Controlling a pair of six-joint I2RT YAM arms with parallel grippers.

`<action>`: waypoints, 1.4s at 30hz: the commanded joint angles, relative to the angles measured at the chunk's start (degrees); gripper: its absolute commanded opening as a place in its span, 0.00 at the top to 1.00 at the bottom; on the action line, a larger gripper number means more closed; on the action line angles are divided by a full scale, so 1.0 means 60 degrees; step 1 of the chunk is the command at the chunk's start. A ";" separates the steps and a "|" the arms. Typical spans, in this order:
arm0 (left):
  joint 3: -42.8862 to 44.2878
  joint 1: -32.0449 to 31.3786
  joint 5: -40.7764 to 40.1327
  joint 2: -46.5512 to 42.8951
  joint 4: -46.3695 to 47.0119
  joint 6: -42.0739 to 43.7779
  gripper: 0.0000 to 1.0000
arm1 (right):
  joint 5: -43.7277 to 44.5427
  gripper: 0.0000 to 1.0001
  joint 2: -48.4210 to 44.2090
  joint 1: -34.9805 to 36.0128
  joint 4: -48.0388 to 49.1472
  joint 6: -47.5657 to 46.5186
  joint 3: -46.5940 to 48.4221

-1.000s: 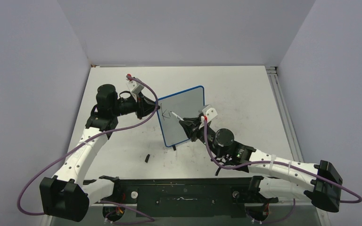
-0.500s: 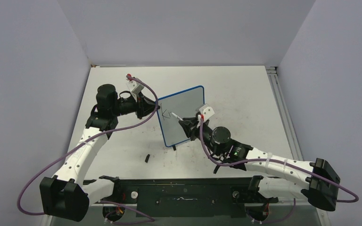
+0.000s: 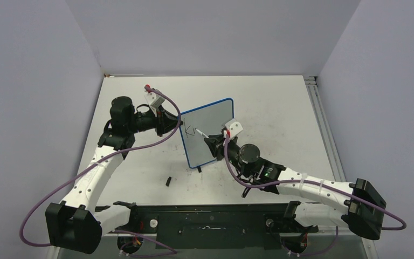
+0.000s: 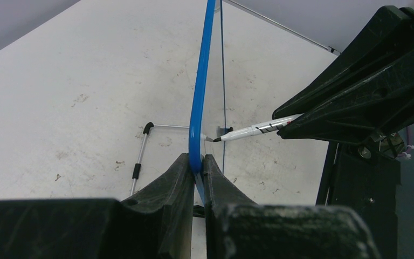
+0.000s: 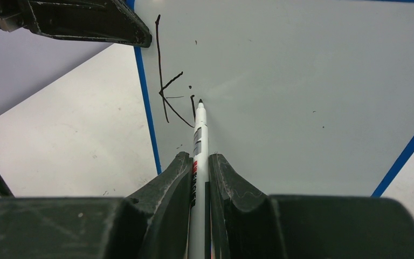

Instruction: Write a sentence on the whiteboard

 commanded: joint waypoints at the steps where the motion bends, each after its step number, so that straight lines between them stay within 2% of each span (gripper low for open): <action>1: 0.0053 -0.0023 0.0171 0.0205 -0.0587 0.0433 1.00 | 0.0143 0.95 0.0116 -0.0081 0.0581 0.0130 -0.0040; 16: 0.0057 -0.0029 0.0176 0.0199 -0.0572 0.0437 1.00 | 0.0174 0.95 -0.0006 -0.0081 0.0421 0.0658 -0.0686; 42: 0.0054 -0.0031 0.0201 0.0202 -0.0542 0.0423 1.00 | 0.0526 0.95 0.0109 -0.0160 0.1626 0.0092 -0.0253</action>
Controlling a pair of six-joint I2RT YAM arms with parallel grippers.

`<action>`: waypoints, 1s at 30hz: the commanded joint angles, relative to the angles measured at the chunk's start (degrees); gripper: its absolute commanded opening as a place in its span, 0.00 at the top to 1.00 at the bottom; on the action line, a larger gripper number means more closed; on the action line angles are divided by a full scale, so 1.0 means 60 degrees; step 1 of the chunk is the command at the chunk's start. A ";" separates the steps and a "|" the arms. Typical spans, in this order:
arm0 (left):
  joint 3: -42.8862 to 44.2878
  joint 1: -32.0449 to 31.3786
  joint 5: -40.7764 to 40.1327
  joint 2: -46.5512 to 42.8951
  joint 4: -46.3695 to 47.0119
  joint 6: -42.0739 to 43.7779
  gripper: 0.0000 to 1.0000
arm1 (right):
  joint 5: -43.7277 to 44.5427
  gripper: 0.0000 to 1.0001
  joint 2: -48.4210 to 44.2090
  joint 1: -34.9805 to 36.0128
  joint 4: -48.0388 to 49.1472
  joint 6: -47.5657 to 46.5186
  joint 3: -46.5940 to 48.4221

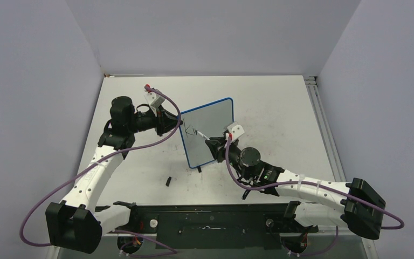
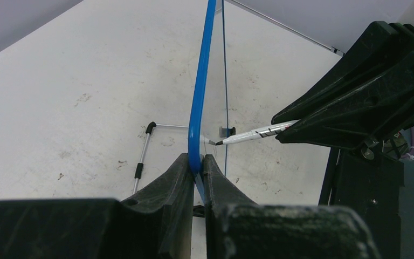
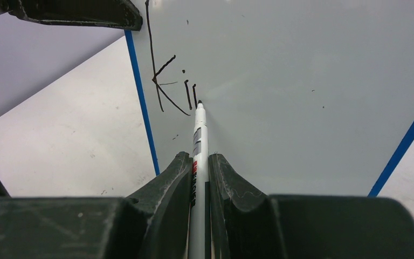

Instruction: Write a sentence on the whiteboard

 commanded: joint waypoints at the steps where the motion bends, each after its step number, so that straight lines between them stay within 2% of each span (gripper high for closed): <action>1: 0.0048 -0.0036 0.0274 0.0180 -0.0539 0.0401 1.00 | 0.0402 0.95 -0.0027 -0.0115 0.0880 -0.0135 0.0381; 13: 0.0041 -0.0031 0.0289 0.0182 -0.0528 0.0402 1.00 | 0.0806 0.95 -0.0298 -0.0194 0.0710 -0.0004 0.0065; 30: 0.0040 -0.0038 0.0292 0.0182 -0.0528 0.0401 1.00 | 0.0595 0.95 -0.0143 -0.0200 0.0286 0.0630 -0.0538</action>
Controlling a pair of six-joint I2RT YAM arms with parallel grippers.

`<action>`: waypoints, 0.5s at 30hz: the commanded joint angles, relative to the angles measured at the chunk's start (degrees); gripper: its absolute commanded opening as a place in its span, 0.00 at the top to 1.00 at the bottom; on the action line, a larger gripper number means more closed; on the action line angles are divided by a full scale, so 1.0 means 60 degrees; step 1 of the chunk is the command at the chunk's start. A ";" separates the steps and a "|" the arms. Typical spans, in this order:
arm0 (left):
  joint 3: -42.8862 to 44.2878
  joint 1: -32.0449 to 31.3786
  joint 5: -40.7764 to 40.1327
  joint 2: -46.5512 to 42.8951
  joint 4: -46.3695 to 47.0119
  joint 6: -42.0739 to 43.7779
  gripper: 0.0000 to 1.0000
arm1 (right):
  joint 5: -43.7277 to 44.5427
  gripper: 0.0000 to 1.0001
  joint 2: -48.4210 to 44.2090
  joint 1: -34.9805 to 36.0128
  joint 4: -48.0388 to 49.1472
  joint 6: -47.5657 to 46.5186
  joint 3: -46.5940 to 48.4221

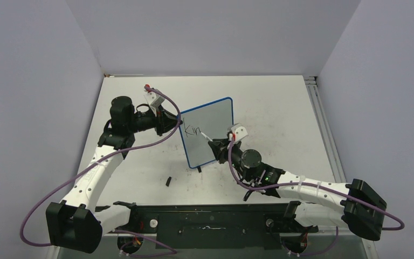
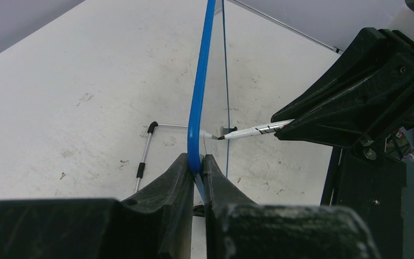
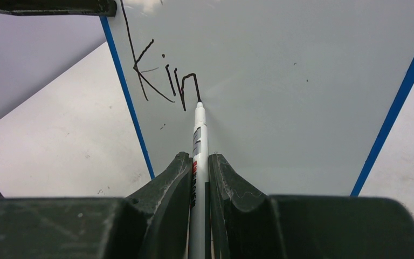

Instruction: Write a sentence on the whiteboard

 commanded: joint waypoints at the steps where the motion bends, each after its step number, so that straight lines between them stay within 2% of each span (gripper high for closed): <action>1: 0.0048 -0.0068 0.0296 0.0170 -0.0521 0.0357 1.00 | 0.0254 0.95 -0.0015 -0.0125 0.0062 0.0243 -0.0186; 15: 0.0055 -0.0051 0.0303 0.0189 -0.0532 0.0357 1.00 | 0.0282 0.95 -0.0913 -0.0077 0.0104 0.0061 -0.0097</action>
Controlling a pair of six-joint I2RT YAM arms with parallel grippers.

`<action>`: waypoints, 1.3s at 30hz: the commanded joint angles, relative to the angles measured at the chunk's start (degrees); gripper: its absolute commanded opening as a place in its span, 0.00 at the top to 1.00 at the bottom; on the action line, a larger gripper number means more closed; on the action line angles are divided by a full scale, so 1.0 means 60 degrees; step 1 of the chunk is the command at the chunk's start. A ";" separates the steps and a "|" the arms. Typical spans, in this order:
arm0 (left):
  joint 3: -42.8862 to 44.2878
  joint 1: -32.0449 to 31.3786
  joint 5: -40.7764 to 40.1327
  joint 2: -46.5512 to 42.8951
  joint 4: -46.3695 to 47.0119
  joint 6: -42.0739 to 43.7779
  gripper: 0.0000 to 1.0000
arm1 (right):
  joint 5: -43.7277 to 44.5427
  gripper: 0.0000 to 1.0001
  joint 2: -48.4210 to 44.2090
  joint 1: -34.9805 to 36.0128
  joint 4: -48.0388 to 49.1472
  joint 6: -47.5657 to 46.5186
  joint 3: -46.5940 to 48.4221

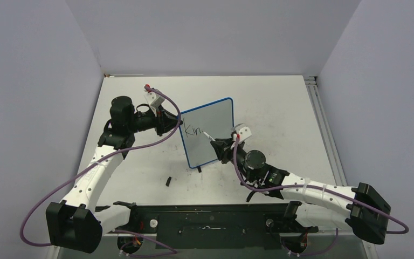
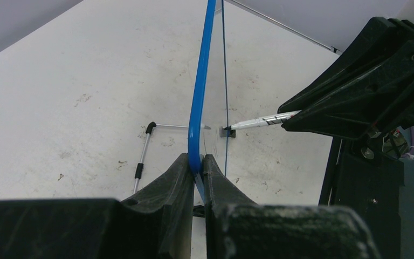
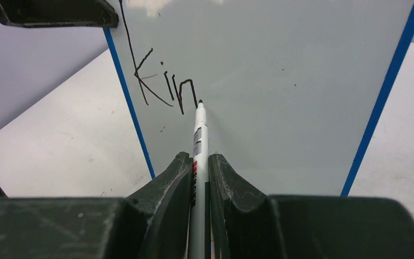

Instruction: Write a sentence on the whiteboard

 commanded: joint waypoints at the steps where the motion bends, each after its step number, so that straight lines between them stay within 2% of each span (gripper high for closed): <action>1: 0.0055 -0.0063 0.0243 0.0177 -0.0536 0.0353 1.00 | 0.0330 0.95 -0.0543 -0.0087 0.0382 -0.0111 0.0083; 25: 0.0060 -0.0037 0.0287 0.0207 -0.0535 0.0353 1.00 | -0.0248 0.95 0.0209 -0.0462 0.1019 -0.0416 0.0394; 39: 0.0056 -0.0028 0.0269 0.0207 -0.0519 0.0361 1.00 | -0.0350 0.95 0.0133 -0.0457 0.0594 -0.0271 0.0057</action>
